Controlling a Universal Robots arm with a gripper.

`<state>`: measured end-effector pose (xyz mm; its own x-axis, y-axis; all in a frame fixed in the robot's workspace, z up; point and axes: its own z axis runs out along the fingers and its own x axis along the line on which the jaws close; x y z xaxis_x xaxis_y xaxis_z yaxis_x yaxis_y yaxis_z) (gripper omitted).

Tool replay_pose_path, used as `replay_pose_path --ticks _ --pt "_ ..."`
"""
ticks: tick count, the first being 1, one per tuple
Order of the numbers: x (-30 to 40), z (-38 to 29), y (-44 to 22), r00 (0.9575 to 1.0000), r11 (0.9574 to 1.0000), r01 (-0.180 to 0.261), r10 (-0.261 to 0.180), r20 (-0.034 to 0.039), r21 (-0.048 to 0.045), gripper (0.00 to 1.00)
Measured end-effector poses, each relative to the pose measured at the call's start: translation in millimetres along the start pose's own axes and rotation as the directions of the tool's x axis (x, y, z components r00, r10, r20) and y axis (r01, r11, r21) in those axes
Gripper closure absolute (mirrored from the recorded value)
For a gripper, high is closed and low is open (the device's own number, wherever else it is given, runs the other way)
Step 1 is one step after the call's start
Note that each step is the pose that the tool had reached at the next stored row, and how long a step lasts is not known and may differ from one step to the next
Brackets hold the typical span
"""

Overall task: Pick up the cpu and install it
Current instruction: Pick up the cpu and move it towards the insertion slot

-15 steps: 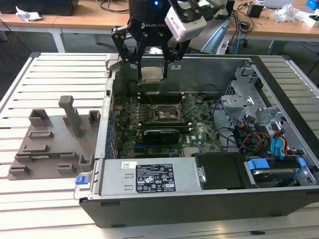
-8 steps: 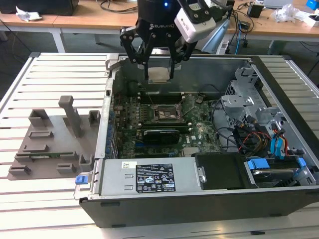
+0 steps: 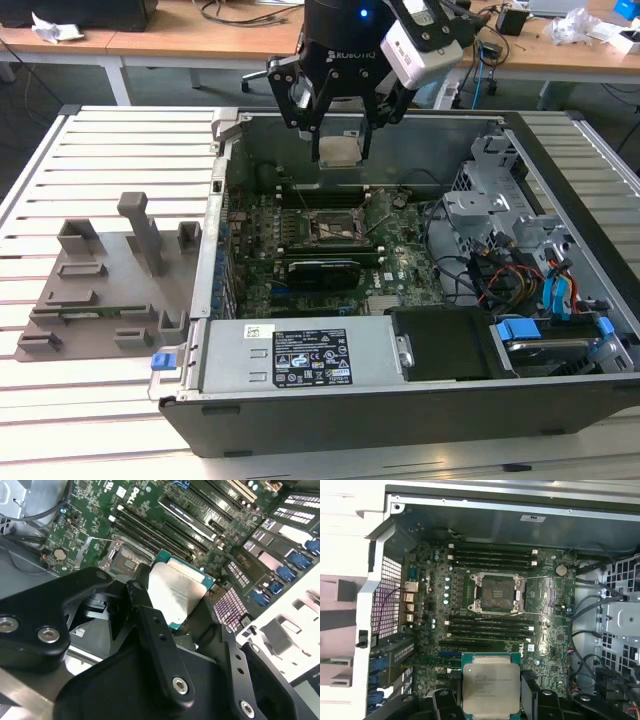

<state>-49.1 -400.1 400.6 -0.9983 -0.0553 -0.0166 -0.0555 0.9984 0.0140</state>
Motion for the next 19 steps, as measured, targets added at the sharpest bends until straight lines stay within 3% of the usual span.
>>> replay_pose_path --ticks 14,17,19 --pt "-38.0 6.0 0.5 1.0 1.0 0.0 0.0 -0.0012 0.0001 0.45" --pt "-49.0 10.2 2.7 1.0 1.0 0.0 0.0 -0.0018 0.0002 0.45" --pt "-50.3 14.7 5.2 1.0 1.0 0.0 0.0 -0.002 0.0002 0.45"
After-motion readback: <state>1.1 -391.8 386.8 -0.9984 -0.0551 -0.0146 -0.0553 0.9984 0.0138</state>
